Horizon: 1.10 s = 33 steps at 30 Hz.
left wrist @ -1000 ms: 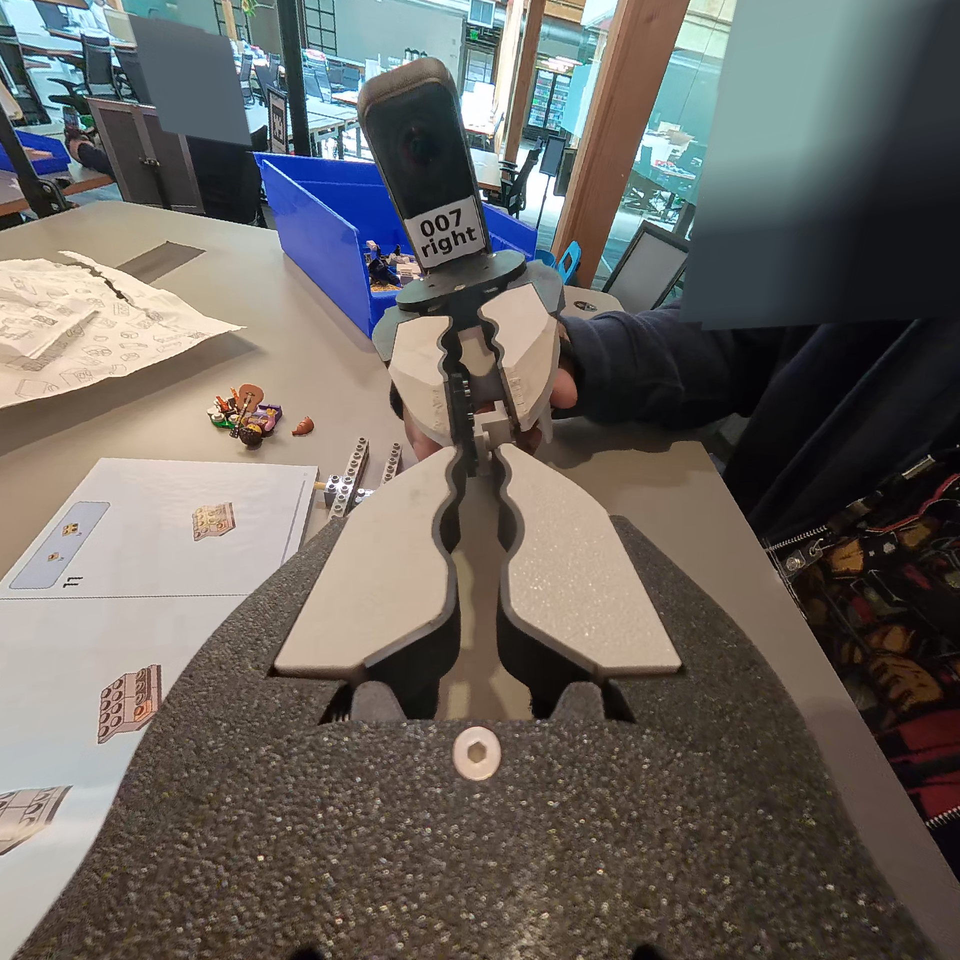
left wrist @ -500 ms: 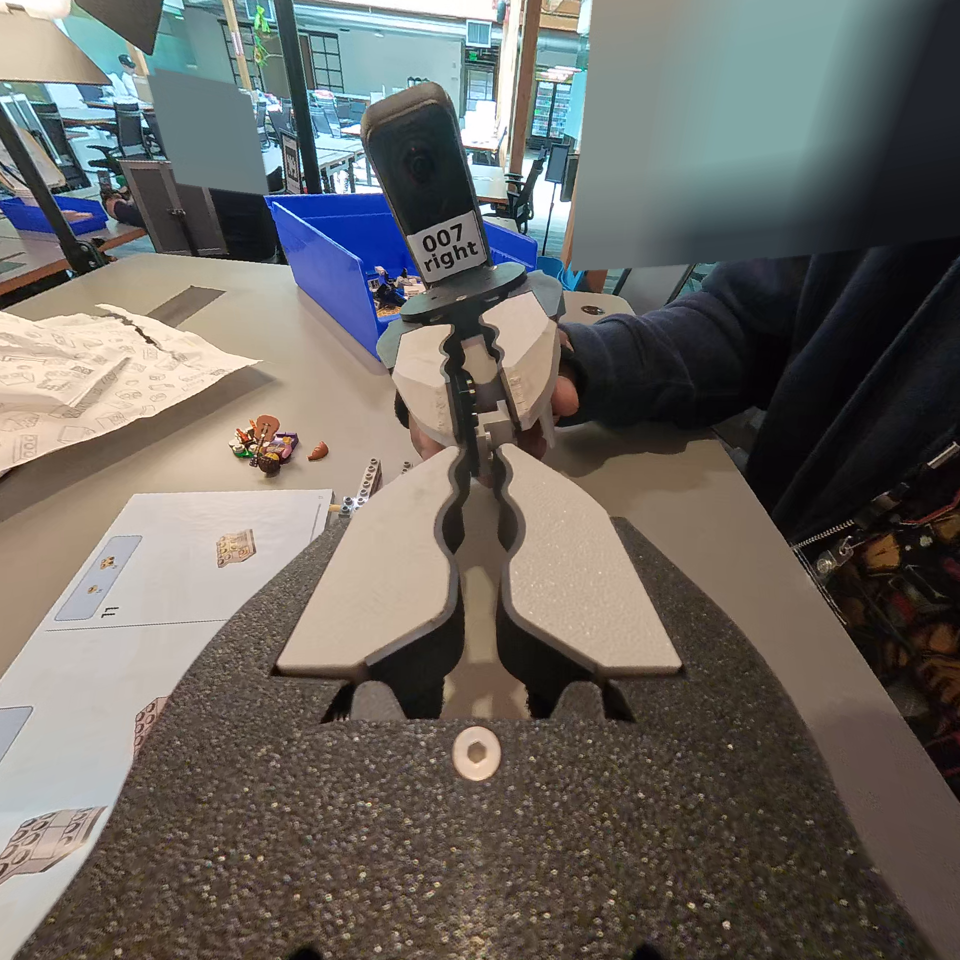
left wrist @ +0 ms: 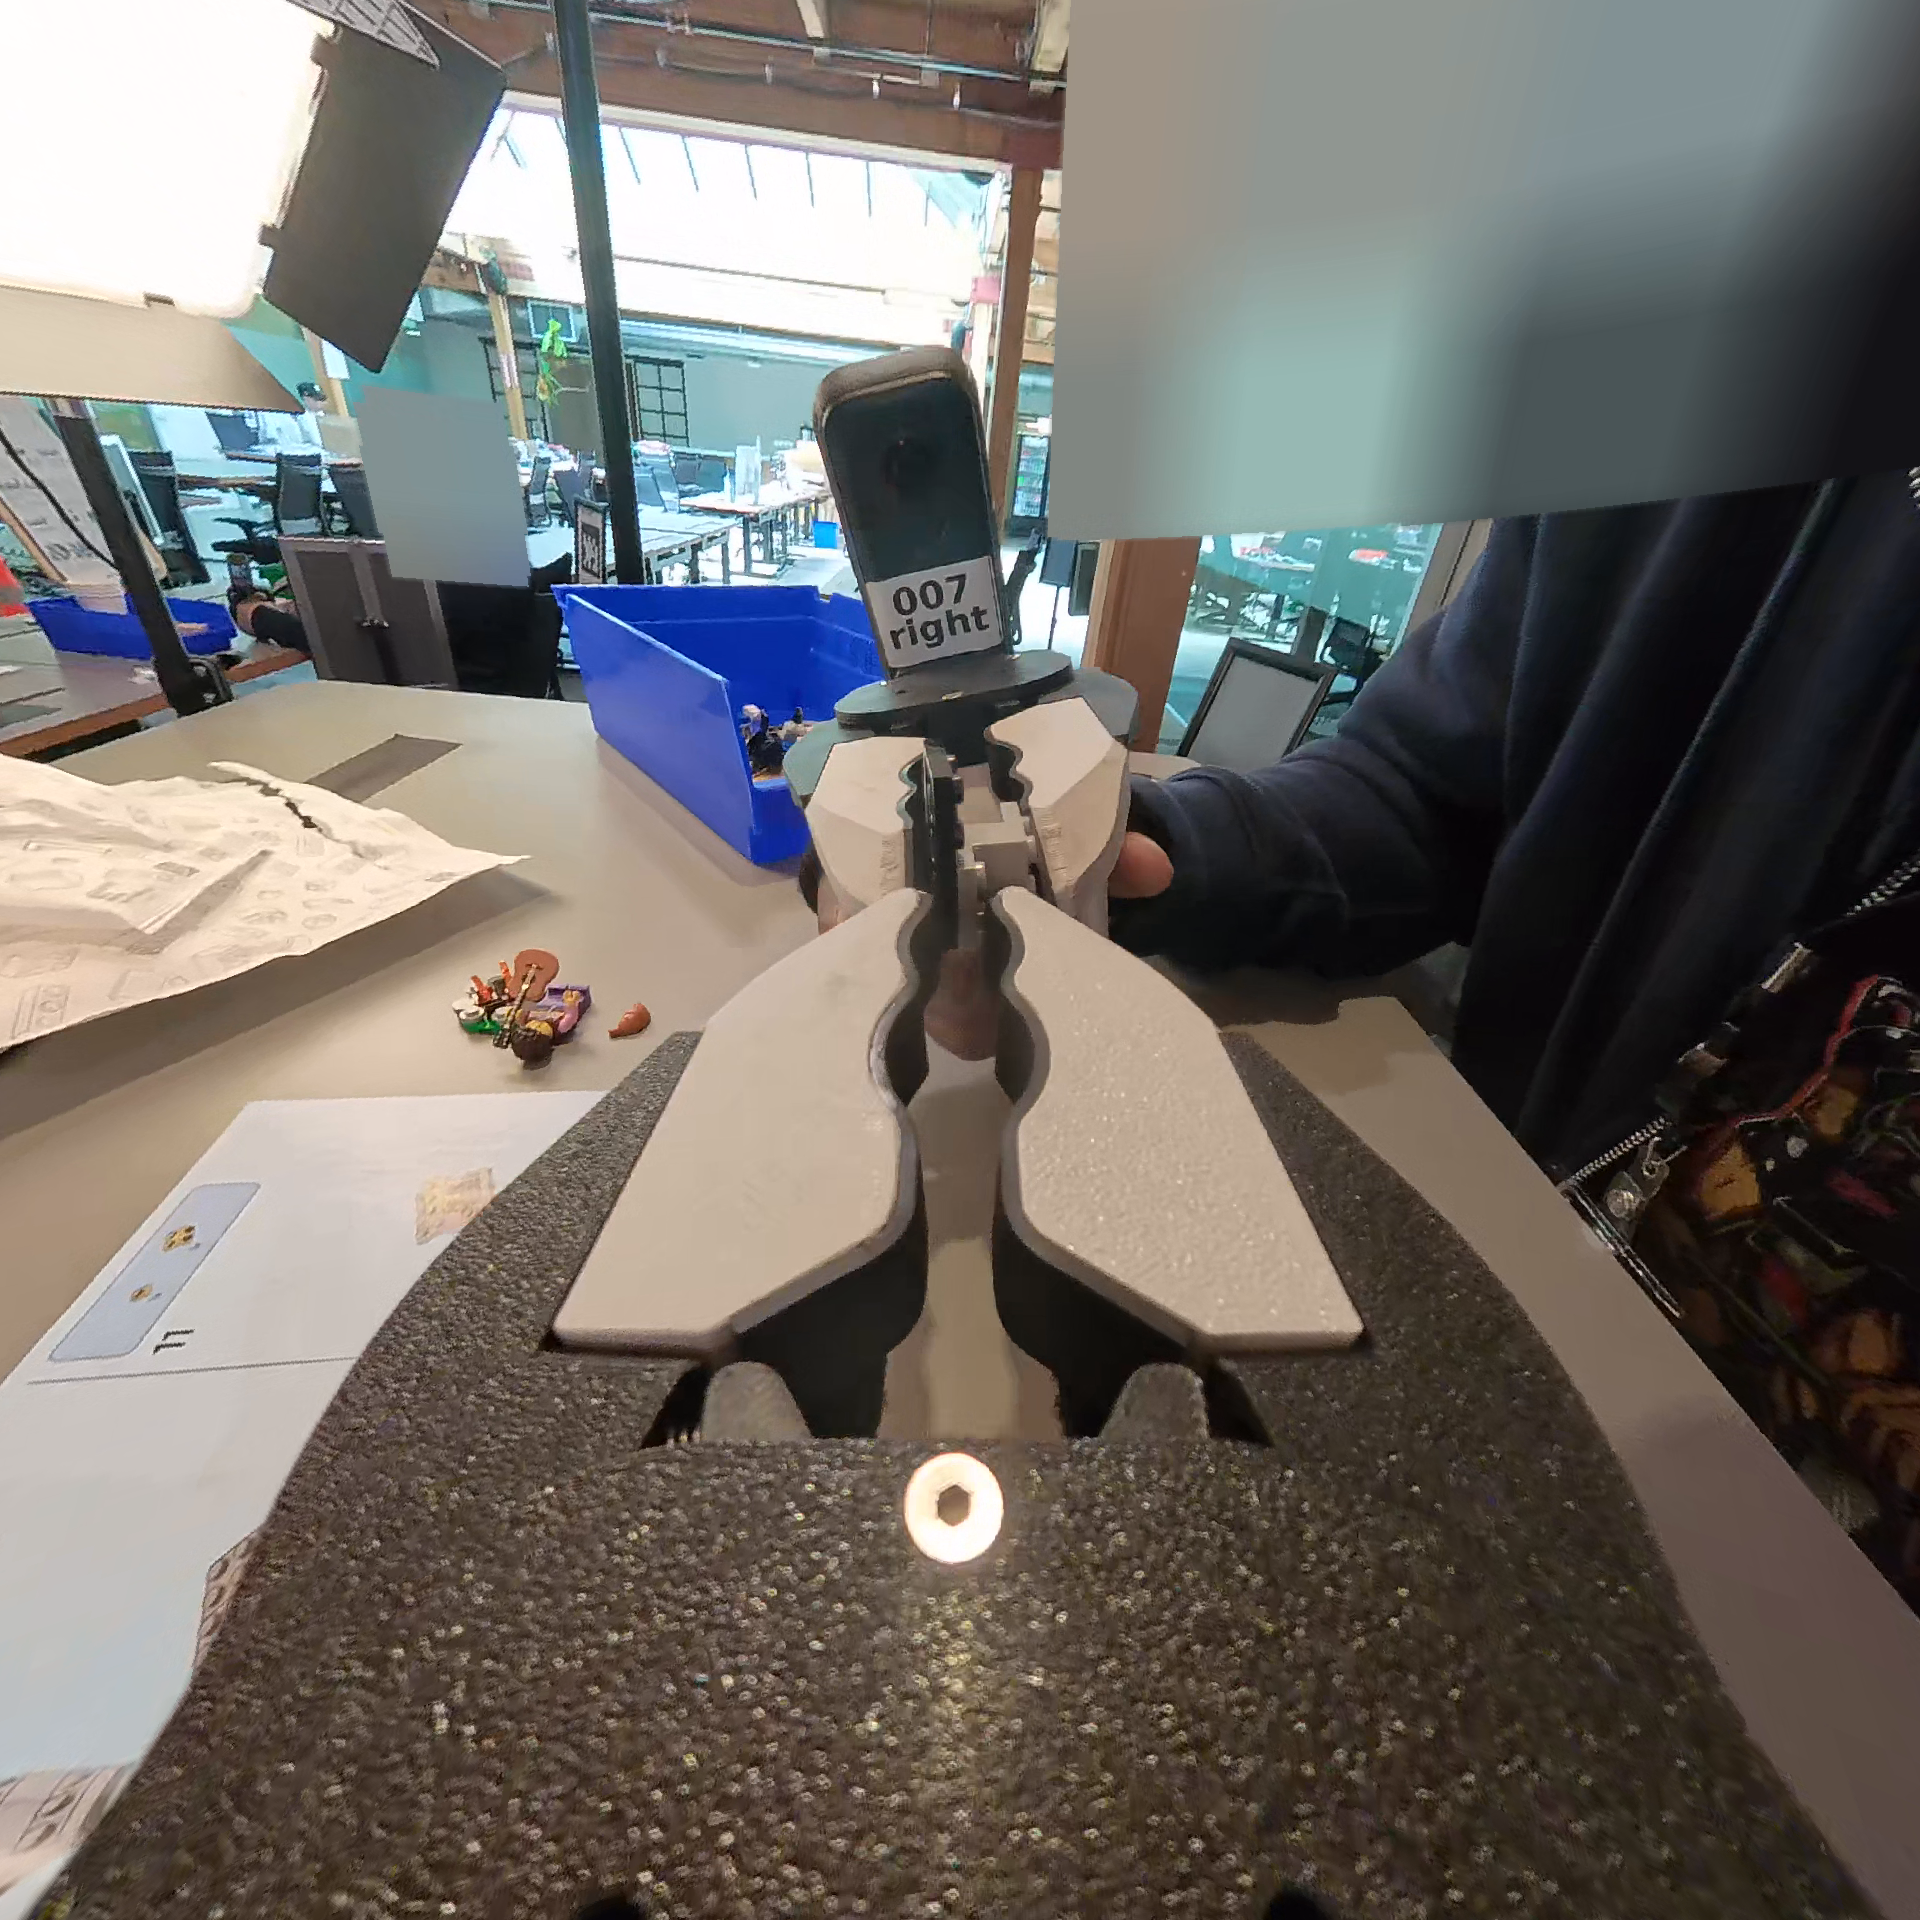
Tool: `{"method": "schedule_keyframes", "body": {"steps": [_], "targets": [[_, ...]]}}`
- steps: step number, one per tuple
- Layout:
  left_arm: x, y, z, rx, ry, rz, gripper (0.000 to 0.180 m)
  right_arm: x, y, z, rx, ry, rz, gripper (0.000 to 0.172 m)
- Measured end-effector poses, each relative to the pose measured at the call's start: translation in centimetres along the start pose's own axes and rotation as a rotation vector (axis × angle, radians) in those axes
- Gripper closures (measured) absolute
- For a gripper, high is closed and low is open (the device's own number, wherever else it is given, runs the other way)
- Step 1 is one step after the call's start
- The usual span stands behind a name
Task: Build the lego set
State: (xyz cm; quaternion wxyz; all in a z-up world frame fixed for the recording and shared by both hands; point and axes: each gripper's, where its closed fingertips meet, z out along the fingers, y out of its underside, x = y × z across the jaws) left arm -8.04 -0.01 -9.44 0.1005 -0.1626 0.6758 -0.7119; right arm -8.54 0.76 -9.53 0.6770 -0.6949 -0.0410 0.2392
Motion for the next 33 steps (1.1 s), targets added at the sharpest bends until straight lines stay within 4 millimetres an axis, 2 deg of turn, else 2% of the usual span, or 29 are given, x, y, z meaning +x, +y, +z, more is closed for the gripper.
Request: {"method": "schedule_keyframes", "body": {"steps": [29,33], "targets": [[-0.1,0.8,0.0,0.01,0.043,-0.033,0.173,0.2,0.6,-0.1,-0.065,0.053,-0.107,0.153],[0.1,0.9,0.1,0.003,0.056,-0.036,0.173,-0.2,0.3,-0.1,-0.037,0.045,-0.117,0.144]]}}
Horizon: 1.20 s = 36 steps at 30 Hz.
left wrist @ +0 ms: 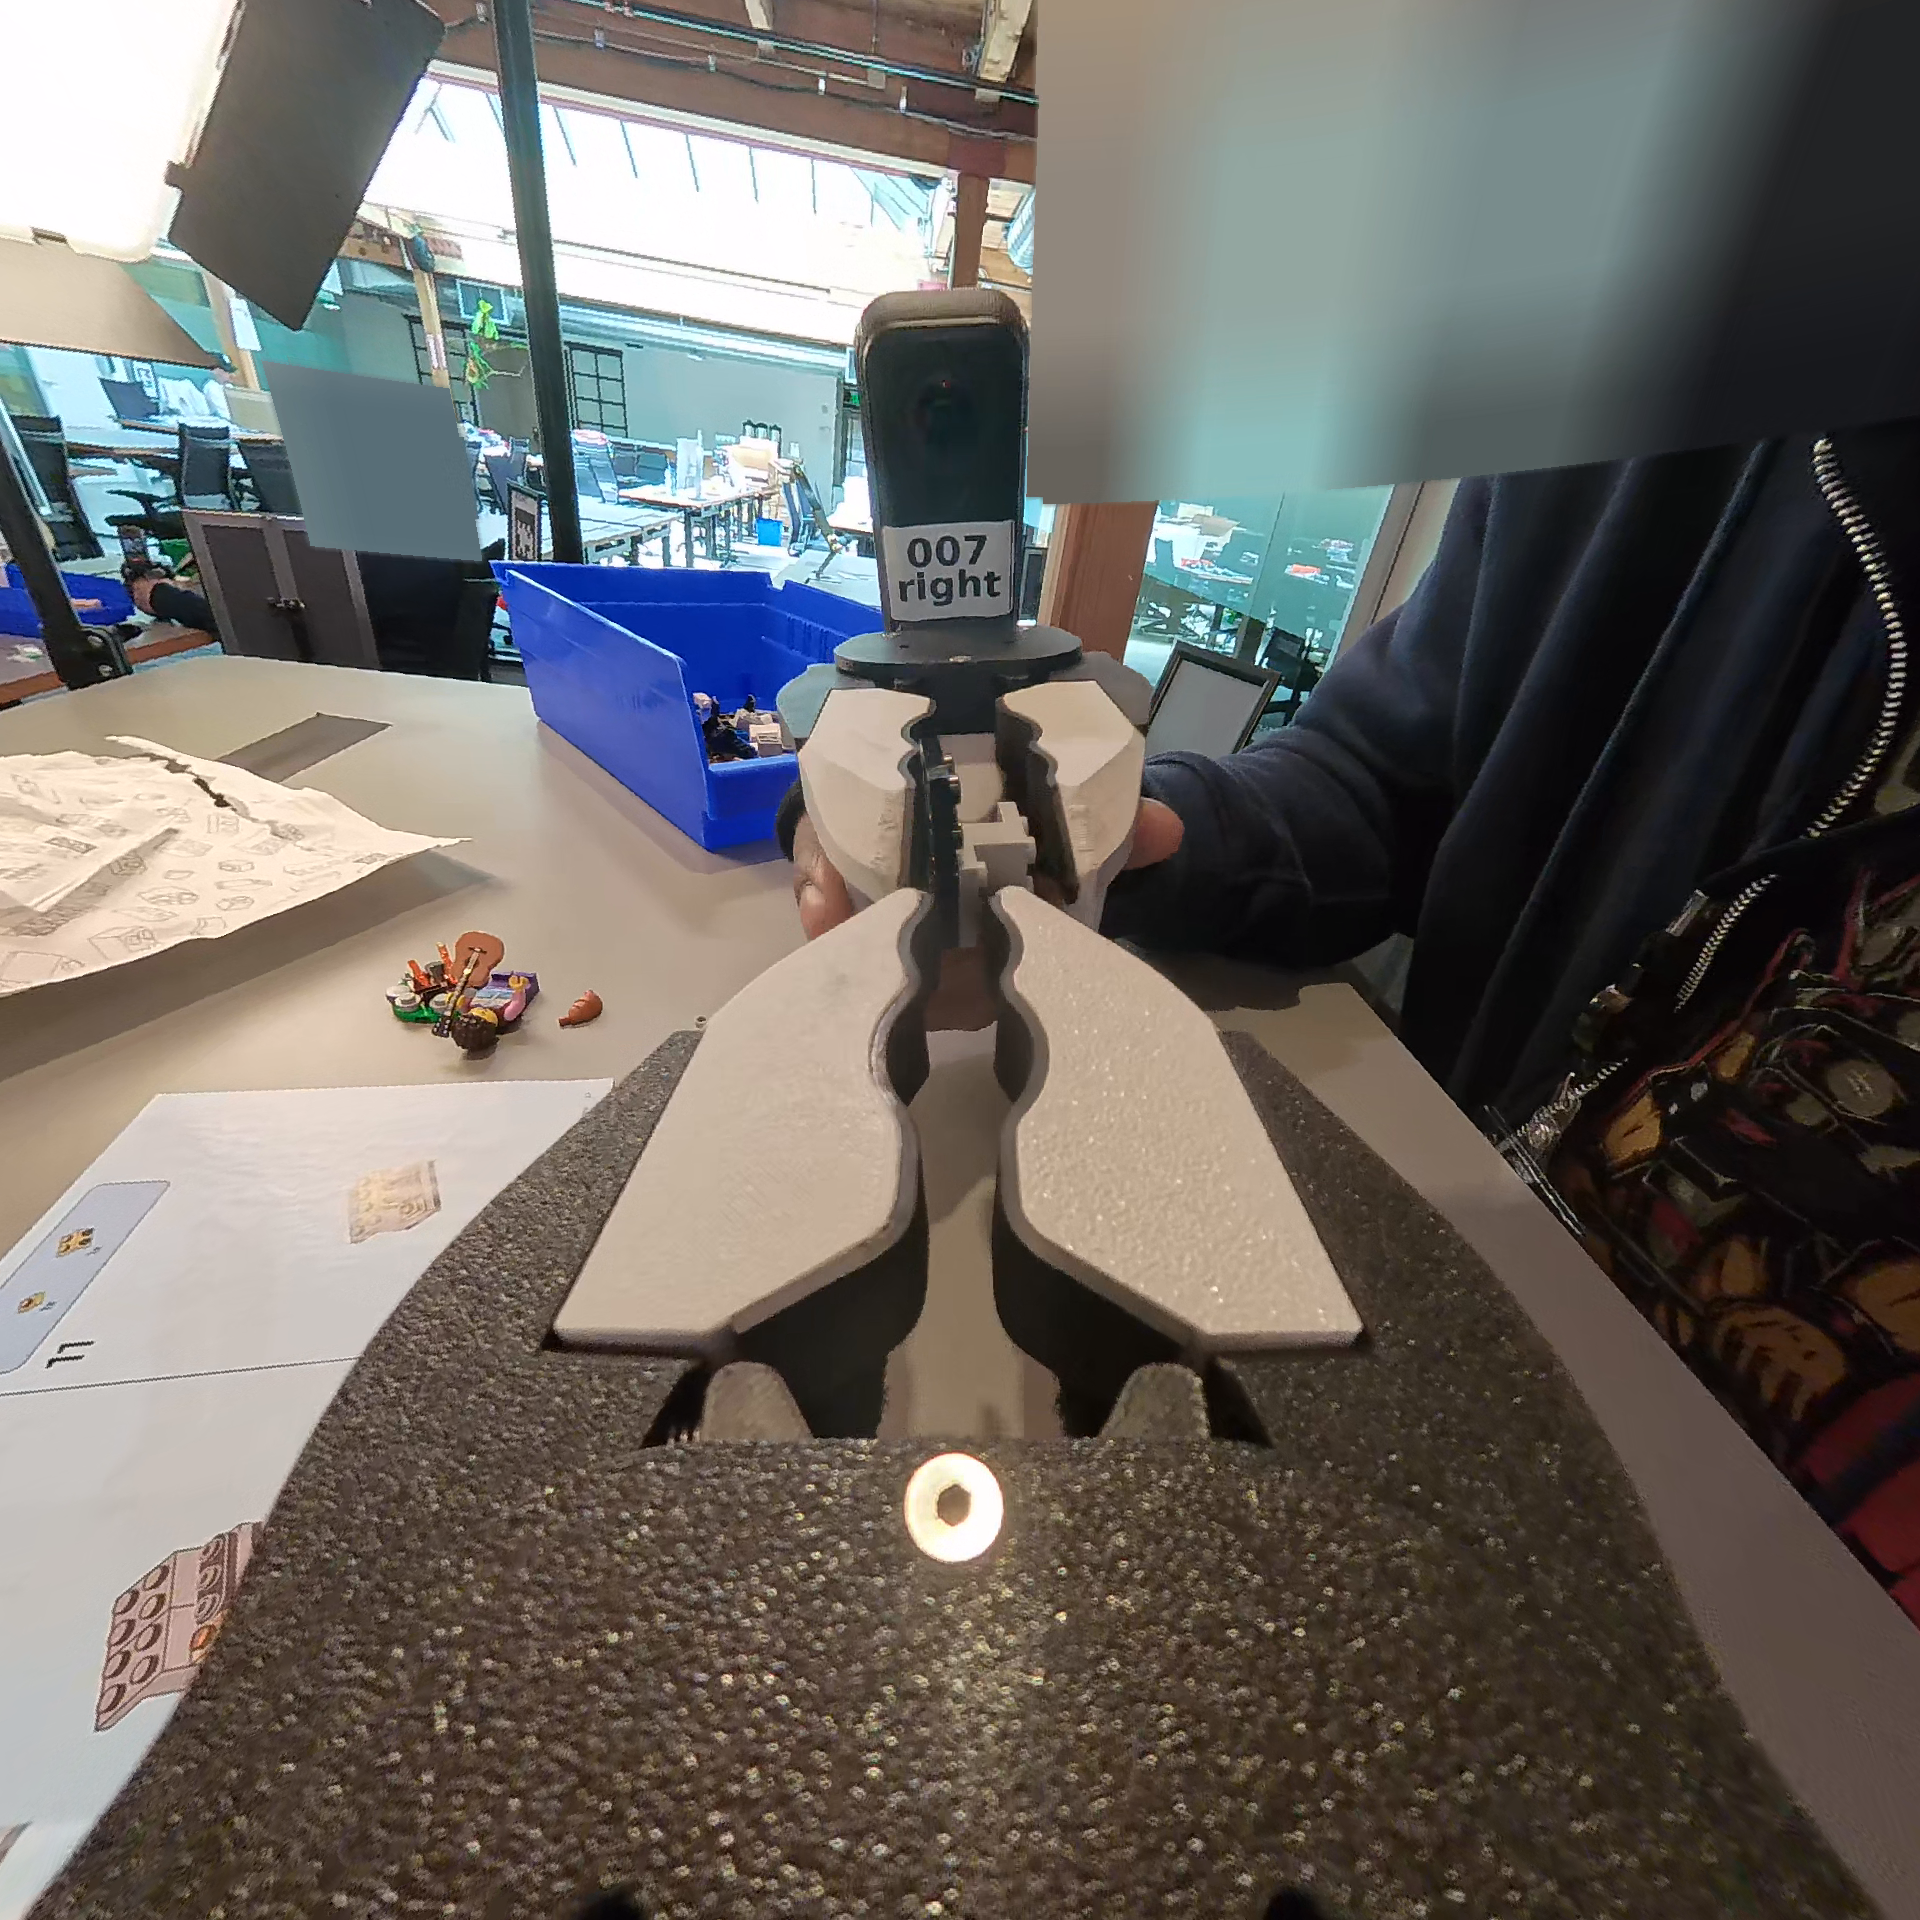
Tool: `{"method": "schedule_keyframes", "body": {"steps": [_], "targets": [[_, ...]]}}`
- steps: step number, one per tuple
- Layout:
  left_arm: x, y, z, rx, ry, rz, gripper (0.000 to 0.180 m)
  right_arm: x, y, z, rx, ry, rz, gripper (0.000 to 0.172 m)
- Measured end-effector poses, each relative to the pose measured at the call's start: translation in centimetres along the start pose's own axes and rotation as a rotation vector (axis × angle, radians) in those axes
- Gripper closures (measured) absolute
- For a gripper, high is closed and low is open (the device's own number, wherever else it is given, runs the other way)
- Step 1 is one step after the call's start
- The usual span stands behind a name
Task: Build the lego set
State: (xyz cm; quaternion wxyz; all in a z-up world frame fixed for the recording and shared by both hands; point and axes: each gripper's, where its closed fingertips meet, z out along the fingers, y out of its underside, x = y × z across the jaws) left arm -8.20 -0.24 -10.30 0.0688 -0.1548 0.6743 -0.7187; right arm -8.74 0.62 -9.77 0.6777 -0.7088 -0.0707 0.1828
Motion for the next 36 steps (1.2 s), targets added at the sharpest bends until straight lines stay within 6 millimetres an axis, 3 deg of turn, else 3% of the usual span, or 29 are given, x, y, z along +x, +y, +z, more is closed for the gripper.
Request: {"method": "schedule_keyframes", "body": {"steps": [5,25,34,36], "targets": [[-0.1,0.4,0.2,-0.025,-0.005,-0.014,0.173,0.2,0.0,-0.1,0.021,0.008,-0.006,0.153],[-0.4,0.9,0.2,-0.05,-0.013,-0.048,0.173,0.7,0.5,-0.1,0.009,0.012,0.004,0.153],[-0.2,0.1,0.0,-0.003,-0.011,-0.029,0.173,0.4,-0.1,0.0,0.007,0.053,-0.042,0.153],[-0.1,-0.5,-0.3,0.037,-0.007,-0.015,0.173,0.6,-0.1,0.0,-0.004,0.079,-0.052,0.145]]}}
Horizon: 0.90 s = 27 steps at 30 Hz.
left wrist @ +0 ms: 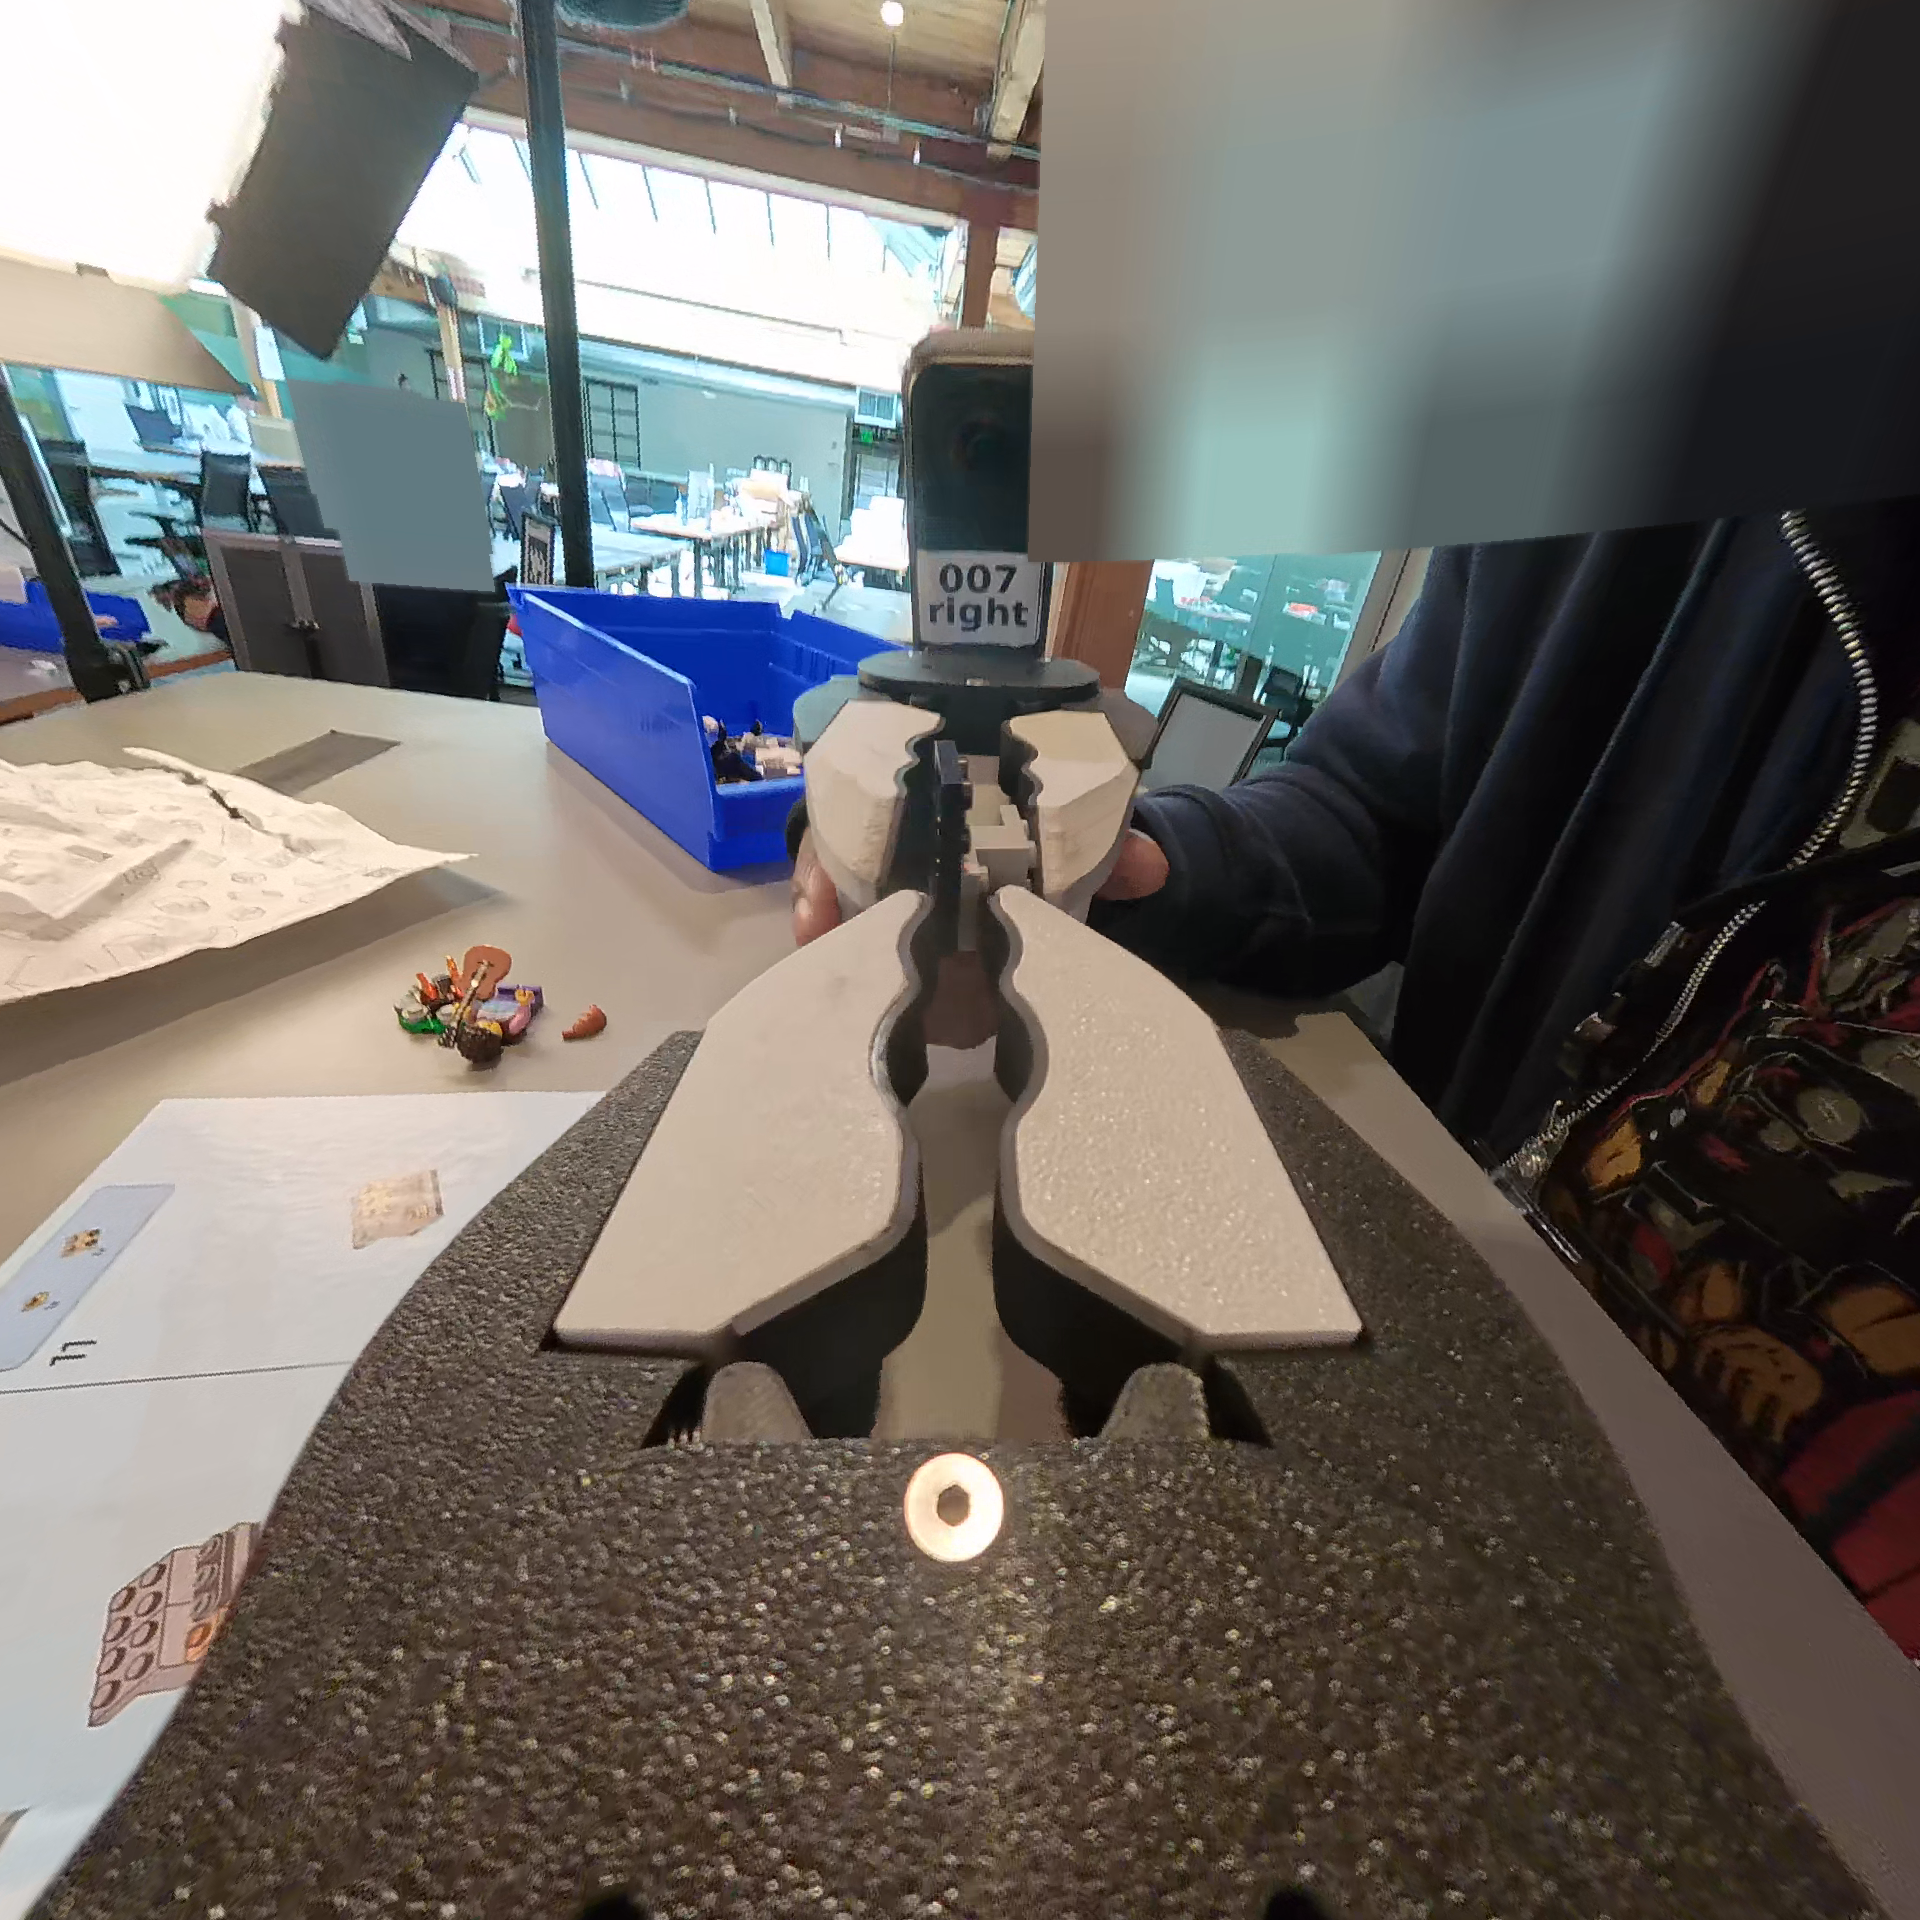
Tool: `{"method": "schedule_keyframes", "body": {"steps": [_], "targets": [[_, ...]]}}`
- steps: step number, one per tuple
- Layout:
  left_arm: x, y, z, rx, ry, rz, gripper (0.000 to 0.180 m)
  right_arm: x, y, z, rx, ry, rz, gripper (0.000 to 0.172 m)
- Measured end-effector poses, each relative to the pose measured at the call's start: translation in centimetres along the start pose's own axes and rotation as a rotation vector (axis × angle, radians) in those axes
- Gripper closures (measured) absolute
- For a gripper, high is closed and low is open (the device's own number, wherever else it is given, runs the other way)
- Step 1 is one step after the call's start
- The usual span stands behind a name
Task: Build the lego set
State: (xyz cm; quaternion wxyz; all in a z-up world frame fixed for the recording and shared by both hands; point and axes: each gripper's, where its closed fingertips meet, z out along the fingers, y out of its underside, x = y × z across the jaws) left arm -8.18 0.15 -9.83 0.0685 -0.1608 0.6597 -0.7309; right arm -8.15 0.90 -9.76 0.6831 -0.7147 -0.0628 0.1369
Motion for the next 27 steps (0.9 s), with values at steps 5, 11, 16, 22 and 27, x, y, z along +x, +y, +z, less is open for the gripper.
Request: {"method": "schedule_keyframes", "body": {"steps": [5,11,16,22,27], "targets": [[0.1,-0.7,-0.4,0.043,0.002,0.02,0.173,-0.2,-0.2,-0.1,0.002,-0.002,-0.007,0.147],[0.4,-0.5,-0.1,0.039,0.017,0.031,0.173,-0.8,-0.2,0.2,-0.004,-0.015,-0.029,0.153],[0.2,-0.2,0.0,0.019,0.0,0.048,0.173,-0.6,0.1,0.1,-0.021,-0.012,-0.038,0.154],[0.4,-0.1,0.1,0.004,0.004,0.06,0.173,-0.8,0.2,0.0,-0.017,-0.036,-0.041,0.154],[-0.3,0.3,0.2,-0.032,-0.03,0.029,0.173,0.0,0.7,-0.2,-0.041,-0.019,0.0,0.154]]}}
